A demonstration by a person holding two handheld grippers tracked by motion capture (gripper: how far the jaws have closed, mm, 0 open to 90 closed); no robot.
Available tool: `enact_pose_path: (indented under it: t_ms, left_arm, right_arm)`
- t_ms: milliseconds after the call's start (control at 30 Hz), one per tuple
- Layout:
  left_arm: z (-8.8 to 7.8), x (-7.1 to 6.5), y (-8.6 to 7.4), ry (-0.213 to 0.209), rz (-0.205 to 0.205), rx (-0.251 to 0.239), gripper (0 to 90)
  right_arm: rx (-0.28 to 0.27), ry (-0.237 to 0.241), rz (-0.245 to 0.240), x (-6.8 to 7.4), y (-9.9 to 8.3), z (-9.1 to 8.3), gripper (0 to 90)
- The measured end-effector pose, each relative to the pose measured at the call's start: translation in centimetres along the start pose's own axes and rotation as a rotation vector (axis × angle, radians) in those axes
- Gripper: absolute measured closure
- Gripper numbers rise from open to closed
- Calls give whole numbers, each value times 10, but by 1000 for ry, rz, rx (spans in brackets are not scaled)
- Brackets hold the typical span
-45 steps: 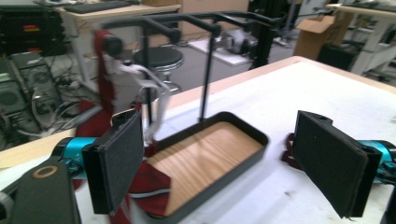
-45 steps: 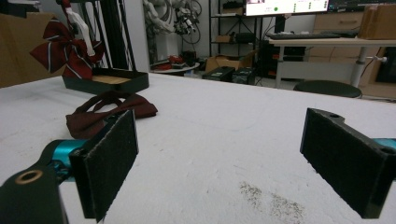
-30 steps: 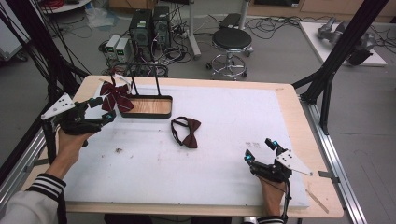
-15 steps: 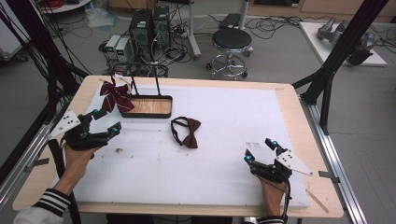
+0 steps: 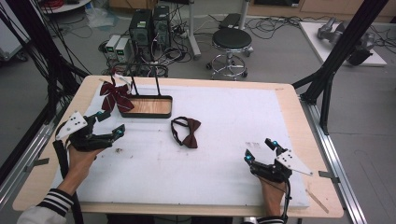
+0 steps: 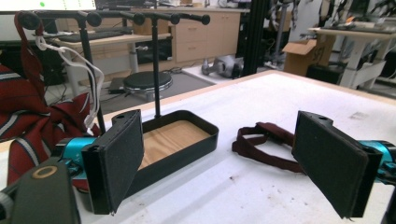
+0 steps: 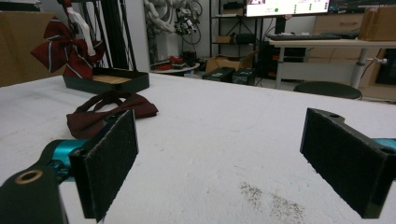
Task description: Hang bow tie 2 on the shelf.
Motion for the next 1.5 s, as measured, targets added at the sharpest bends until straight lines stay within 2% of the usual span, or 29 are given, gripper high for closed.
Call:
enact_pose_path:
  t_ms: [367, 767, 867, 1067, 1200, 1367, 1400, 1500]
  left_arm:
    - [0, 1, 2, -13, 18, 19, 173]
    - [3, -4, 14, -38, 21, 36, 173]
    - [7, -8, 16, -66, 19, 42, 172]
    - [16, -20, 22, -120, 38, 62, 170]
    - [22, -25, 25, -142, 47, 75, 169]
    - [32, -32, 28, -165, 52, 104, 169]
    - [37, -36, 27, -176, 61, 128, 169]
    - [44, -41, 27, -196, 71, 144, 169]
  right_arm:
    - [-4, -1, -4, 0, 0, 0, 105]
    - [-5, -2, -3, -1, 0, 0, 105]
    - [-1, -2, -6, 0, 0, 0, 105]
    - [-6, -2, -5, -1, 1, 0, 105]
    - [-6, -1, -4, -1, 0, 0, 105]
    - [-4, -2, 2, -1, 0, 0, 105]
    - [-4, -3, 2, -1, 0, 0, 105]
    - [-4, -2, 2, -1, 0, 0, 105]
Point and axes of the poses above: each handheld gripper's, and its own axes: z roughly forward along the jaws, y roughly out of its top, x roughly to its left, the point moved 9 cm from there along z, roughly forward along the jaws, and after that the axes turned 9 degrees about z, right-handed, at the moved point
